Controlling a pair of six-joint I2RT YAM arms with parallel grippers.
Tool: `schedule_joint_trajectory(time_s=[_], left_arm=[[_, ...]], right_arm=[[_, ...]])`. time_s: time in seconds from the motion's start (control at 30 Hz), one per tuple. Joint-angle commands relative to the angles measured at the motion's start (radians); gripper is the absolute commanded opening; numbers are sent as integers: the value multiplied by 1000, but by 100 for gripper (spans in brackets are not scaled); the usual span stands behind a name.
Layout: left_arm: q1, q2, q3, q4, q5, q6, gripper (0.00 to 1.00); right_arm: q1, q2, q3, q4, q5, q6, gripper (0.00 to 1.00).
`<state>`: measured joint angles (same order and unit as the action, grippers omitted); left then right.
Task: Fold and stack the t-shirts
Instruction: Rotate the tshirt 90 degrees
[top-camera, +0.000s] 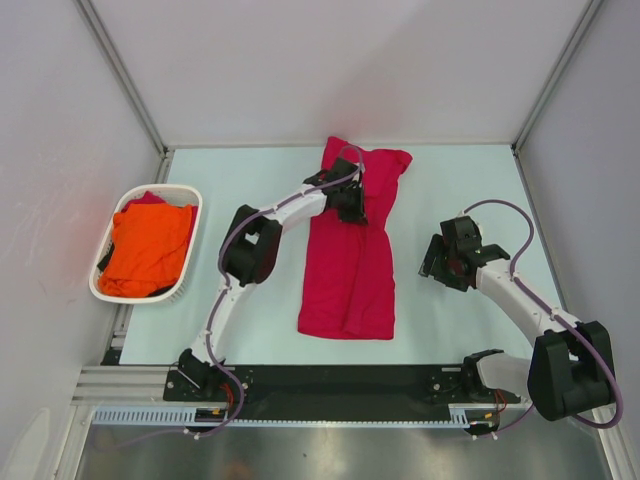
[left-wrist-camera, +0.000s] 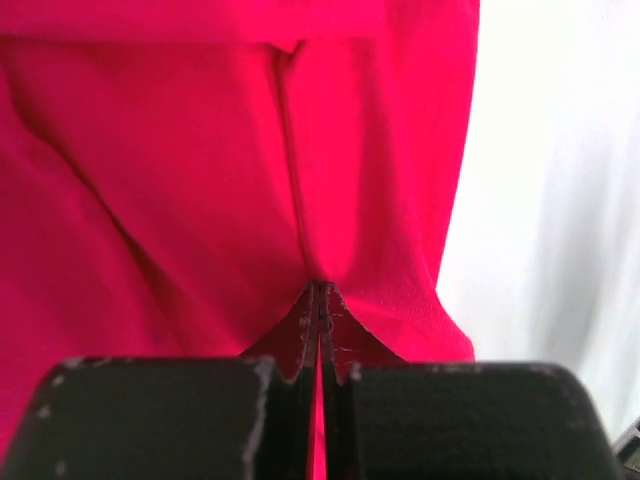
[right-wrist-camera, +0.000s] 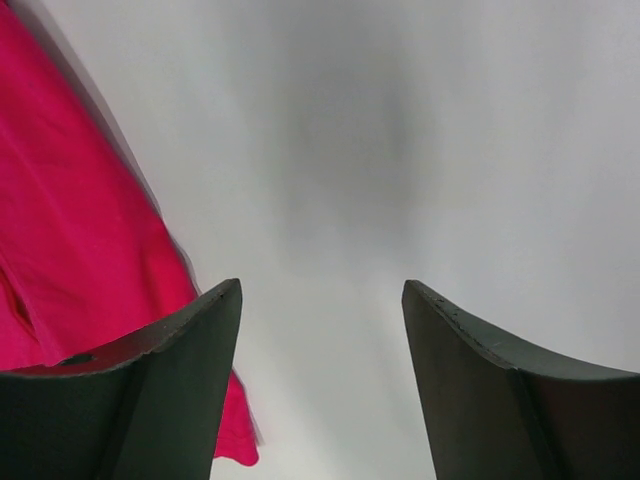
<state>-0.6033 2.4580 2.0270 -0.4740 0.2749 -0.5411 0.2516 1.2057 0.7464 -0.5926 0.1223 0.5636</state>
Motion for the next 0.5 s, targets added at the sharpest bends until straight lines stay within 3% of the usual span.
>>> schedule_joint_trajectory(time_s=[0.0, 0.13, 0.3, 0.4, 0.43, 0.47], left_arm=[[10, -114, -88, 41, -98, 7, 0], [28, -200, -157, 57, -166, 4, 0], [43, -159, -157, 28, -157, 16, 0], [48, -145, -166, 28, -102, 10, 29], [46, -154, -177, 52, -89, 9, 49], [46, -166, -221, 79, -54, 9, 54]], right_arm=[[-5, 3, 2, 31, -10, -4, 71], [-5, 18, 1, 45, -21, -2, 71], [-5, 32, 1, 63, -24, -1, 70], [-6, 43, 8, 74, -26, -2, 70], [-5, 48, 11, 79, -24, -4, 70], [-6, 51, 16, 94, -21, -7, 70]])
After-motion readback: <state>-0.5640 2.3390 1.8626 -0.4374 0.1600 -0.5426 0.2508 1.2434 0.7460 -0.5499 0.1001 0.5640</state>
